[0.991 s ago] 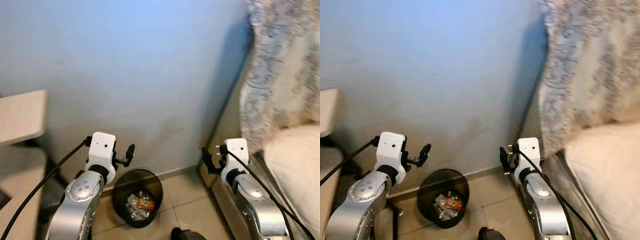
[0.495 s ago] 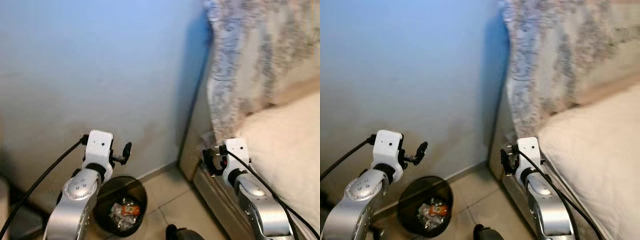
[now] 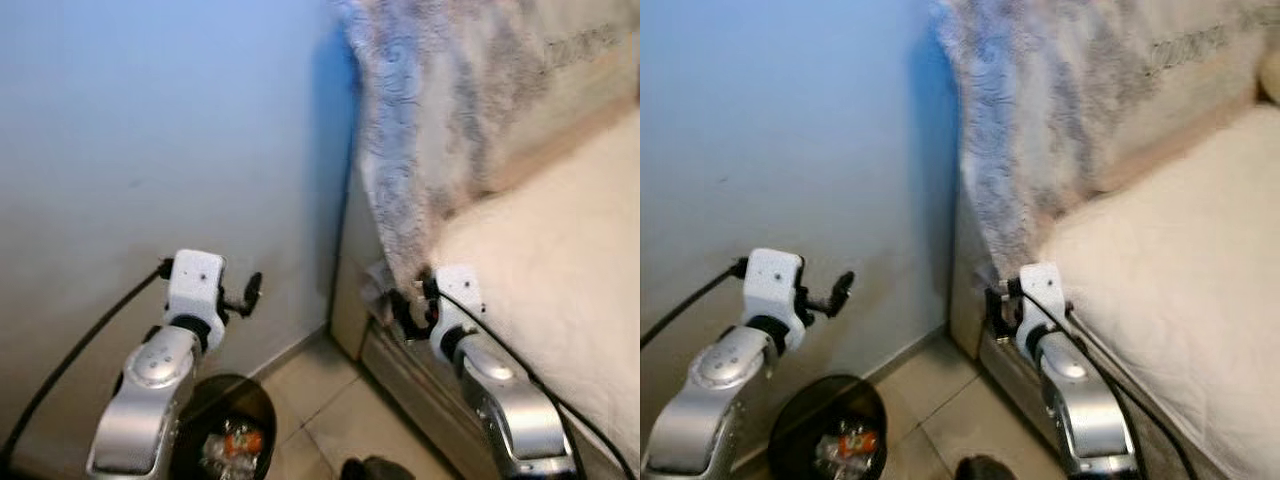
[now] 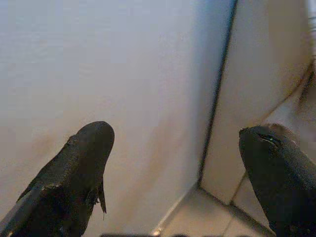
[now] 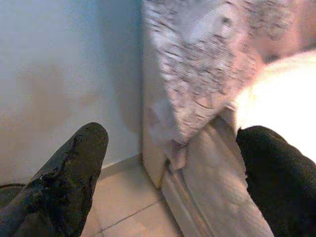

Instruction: Clean up the room

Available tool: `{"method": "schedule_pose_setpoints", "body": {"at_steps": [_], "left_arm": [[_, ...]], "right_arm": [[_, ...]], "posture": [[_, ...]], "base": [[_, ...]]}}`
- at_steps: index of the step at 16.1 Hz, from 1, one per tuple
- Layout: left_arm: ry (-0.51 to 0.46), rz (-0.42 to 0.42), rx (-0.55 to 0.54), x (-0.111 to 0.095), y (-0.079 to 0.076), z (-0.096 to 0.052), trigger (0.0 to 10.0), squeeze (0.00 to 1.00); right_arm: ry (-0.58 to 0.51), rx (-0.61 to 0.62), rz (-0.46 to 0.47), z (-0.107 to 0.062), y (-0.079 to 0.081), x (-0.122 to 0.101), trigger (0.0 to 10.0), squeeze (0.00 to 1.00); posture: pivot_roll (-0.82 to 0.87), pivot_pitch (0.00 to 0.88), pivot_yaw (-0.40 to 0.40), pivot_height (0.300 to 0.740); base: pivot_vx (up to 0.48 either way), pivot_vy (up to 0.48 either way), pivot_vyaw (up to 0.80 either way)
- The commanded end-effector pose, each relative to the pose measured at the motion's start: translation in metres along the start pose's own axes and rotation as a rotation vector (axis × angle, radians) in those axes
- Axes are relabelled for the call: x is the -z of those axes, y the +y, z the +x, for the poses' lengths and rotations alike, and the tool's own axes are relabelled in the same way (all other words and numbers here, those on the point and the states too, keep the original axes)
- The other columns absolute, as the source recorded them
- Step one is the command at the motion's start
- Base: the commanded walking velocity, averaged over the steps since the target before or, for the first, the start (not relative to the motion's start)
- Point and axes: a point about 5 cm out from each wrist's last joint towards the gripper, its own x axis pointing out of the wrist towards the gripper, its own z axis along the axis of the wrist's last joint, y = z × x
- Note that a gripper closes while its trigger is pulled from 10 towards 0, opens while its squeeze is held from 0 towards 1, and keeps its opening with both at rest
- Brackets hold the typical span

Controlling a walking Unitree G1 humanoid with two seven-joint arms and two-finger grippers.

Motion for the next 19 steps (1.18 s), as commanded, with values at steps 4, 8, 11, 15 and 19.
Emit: {"method": "schedule_pose_setpoints", "body": {"at_steps": [4, 8, 11, 15, 19], "left_arm": [[-0.009, 0.024, 0.004, -0.002, 0.001, 0.002, 10.0, 0.0], [-0.017, 0.044, 0.021, -0.003, -0.003, 0.005, 10.0, 0.0], [-0.017, 0.044, 0.014, -0.003, -0.002, 0.006, 10.0, 0.0], [-0.021, 0.043, -0.032, -0.003, 0.008, 0.005, 10.0, 0.0], [-0.024, 0.052, -0.058, -0.003, 0.015, 0.003, 10.0, 0.0]], "right_arm": [[0.008, 0.018, 0.007, 0.002, 0.001, -0.005, 10.0, 0.92], [0.015, 0.003, 0.001, 0.003, 0.003, -0.006, 10.0, 0.92], [0.018, 0.007, 0.0, 0.002, 0.002, -0.005, 10.0, 0.92], [0.01, 0.016, 0.012, 0.001, 0.001, -0.005, 10.0, 0.92], [0.014, 0.026, 0.011, 0.0, -0.003, -0.002, 10.0, 0.92]], "posture": [[-0.01, 0.013, 0.02, 0.74], [-0.02, 0.016, 0.016, 0.74], [-0.02, 0.015, 0.012, 0.74], [-0.03, 0.016, 0.017, 0.74], [-0.02, 0.02, 0.01, 0.74]], "base": [[0.0, 0.0, -0.8], [0.0, 0.0, -0.79], [0.0, -0.316, -0.79], [0.0, -0.349, -0.79], [0.0, -0.347, -0.79]]}}
